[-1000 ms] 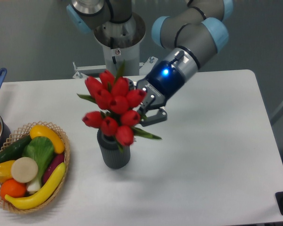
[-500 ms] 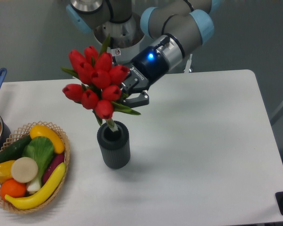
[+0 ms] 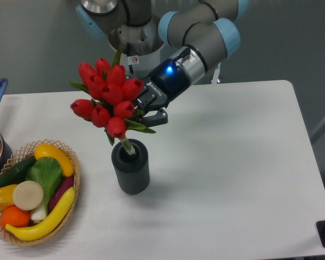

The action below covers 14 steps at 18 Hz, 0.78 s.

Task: Insert the flowers into the vase
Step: 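Lower the tulip stems into the vase opening, then push the tulip bunch further down into the vase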

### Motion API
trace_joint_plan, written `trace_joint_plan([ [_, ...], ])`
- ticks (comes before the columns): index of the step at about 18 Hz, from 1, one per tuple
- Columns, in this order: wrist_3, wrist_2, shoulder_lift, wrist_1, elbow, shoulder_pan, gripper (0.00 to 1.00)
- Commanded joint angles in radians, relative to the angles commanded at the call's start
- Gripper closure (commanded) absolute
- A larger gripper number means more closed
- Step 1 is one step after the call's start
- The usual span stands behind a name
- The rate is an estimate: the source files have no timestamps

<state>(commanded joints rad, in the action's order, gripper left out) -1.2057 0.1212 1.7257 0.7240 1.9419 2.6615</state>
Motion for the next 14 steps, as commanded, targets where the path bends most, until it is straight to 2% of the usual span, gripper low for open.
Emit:
trace_joint_plan([
  [2, -0.002, 0.000, 0.002, -0.003, 0.044, -0.002, 0.85],
  [4, -0.003, 0.000, 0.015, -0.003, 0.063, -0.002, 0.85],
  [14, -0.060, 0.015, 0.077, -0.002, 0.083, 0.012, 0.84],
])
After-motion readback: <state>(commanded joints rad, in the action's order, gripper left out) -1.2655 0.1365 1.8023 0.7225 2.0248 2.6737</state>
